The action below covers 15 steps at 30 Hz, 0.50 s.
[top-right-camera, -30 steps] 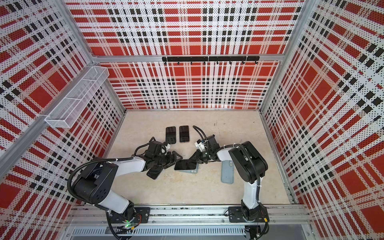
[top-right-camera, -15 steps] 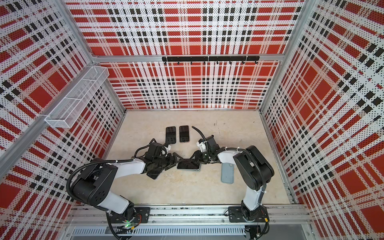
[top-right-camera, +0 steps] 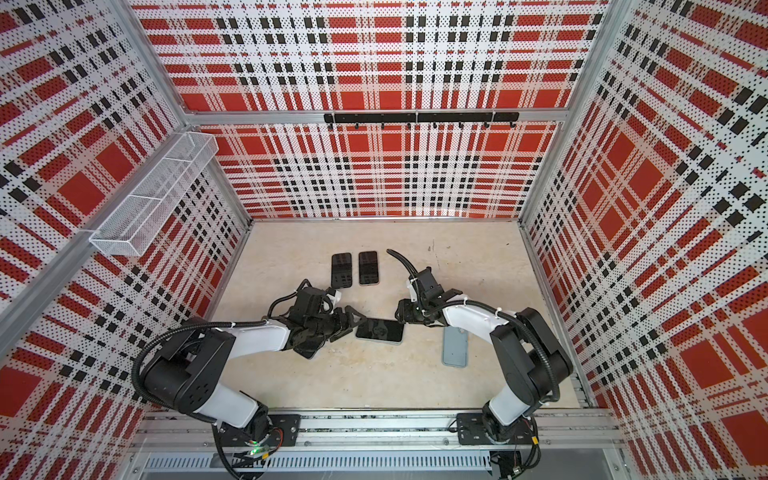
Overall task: Put the phone into the phone case
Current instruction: 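Press the phone down into the case with right while left holds case edge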
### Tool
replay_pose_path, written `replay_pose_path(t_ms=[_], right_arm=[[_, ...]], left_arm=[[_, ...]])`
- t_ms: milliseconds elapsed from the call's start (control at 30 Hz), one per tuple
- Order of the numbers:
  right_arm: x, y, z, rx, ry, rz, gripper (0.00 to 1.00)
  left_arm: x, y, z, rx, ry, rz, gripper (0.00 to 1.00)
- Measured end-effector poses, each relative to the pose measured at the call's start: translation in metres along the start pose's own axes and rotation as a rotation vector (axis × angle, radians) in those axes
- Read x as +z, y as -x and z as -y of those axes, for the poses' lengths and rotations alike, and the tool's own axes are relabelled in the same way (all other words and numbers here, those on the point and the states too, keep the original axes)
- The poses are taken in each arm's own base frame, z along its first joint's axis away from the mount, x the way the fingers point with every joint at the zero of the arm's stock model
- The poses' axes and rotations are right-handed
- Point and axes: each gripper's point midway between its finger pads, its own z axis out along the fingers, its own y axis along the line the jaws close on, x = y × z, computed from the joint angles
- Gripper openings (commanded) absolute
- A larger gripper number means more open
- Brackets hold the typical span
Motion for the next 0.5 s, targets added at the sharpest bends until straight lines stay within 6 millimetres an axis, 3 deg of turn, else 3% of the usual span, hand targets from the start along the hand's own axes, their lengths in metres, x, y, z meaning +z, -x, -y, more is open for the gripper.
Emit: replay_pose_path(t_ms=[200,367,500], right_arm=[[-0.014,-0.011,0.005,0.051,-0.005,0.021,0.45],[-0.008,-0.039,0.017,0.108,-0.018,-0.031,0.43],[-0.004,-0.047,0.013,0.129,0.015,-0.047,0.43]], left_arm=[[0.004,-0.010,0.004,0.006,-0.002,-0.025,0.75],[0.010,-0.016,0.007,0.011,-0.005,-0.045,0.73],[0.014,-0.018,0.011,0.017,-0.010,-0.056,0.72]])
